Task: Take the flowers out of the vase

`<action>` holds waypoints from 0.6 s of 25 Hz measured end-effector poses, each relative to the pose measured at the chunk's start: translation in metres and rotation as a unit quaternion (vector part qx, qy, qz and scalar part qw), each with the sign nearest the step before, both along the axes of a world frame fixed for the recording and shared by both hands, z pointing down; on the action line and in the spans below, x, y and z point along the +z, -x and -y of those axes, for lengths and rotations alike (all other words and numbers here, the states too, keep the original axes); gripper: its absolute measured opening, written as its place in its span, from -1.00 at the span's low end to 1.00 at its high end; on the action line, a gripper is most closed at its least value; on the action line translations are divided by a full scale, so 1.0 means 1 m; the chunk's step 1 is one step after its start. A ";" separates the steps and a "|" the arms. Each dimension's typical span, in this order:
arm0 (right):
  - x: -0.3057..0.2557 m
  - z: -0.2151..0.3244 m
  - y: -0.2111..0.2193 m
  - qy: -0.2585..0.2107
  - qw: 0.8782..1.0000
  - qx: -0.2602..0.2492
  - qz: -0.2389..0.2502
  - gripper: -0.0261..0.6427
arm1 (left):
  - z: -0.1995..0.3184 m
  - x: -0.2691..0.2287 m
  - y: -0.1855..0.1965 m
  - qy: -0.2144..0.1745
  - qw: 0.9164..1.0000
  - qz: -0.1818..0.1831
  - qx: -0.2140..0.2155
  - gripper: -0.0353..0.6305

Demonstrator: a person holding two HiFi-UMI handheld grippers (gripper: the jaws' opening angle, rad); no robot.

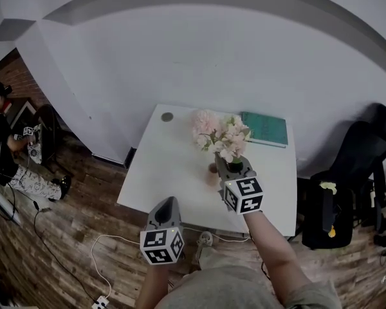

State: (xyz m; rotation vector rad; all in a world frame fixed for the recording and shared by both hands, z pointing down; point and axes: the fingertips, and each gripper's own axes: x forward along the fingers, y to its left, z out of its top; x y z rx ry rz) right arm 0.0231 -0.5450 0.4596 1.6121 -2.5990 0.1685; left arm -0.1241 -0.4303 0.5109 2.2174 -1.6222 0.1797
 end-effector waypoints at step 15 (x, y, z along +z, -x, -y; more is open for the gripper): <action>-0.039 -0.055 0.005 -0.040 0.999 -0.009 0.005 -0.83 | -0.057 -0.016 0.000 -0.024 1.000 0.002 -0.009 -0.87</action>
